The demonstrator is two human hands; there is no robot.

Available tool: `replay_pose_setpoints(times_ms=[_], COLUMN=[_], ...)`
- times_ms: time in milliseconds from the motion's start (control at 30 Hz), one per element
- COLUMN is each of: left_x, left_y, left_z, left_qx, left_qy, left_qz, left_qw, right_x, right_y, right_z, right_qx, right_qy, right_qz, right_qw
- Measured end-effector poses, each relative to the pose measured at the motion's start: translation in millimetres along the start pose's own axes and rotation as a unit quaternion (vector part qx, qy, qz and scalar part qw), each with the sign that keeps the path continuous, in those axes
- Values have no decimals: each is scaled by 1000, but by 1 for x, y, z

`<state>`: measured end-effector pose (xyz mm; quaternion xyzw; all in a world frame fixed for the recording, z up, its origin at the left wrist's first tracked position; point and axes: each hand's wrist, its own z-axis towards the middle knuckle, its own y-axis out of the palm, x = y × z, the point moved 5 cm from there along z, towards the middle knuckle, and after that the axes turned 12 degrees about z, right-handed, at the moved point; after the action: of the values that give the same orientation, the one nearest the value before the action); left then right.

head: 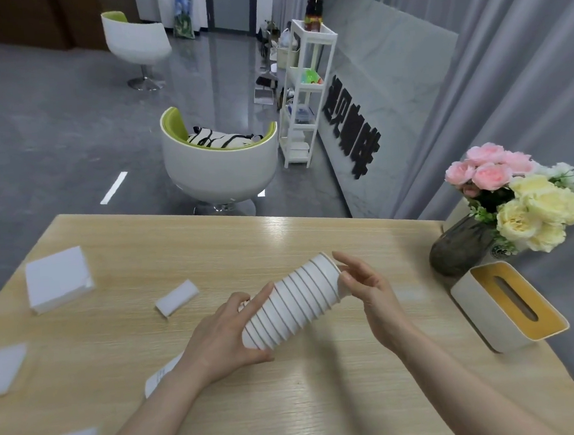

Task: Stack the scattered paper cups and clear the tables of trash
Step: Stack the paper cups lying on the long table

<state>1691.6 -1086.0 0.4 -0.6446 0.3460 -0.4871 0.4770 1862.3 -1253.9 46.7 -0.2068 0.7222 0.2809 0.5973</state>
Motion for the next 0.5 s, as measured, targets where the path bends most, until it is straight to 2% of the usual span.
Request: replay_pose_setpoints(times_ms=[67,167,300,400,500], left_x=[2,8,21,30,38], left_y=[-2,-5,-16,-28,-38], left_z=[3,11,31,51,68], left_qx=[3,10,30,46,55], left_qy=[5,14,38,39,34], left_qz=[-17,-46,-76,-147,-244], left_qw=[1000,999,996,987,968], right_x=[5,20,34,25,4], right_y=[-5,-9,5,22,35], right_z=[-2,-8,-14,-9,2], right_qx=[31,58,5,-47,-56], right_qy=[16,86,184,182,135], right_qz=[26,104,277,317,277], right_qw=[999,989,943,929,950])
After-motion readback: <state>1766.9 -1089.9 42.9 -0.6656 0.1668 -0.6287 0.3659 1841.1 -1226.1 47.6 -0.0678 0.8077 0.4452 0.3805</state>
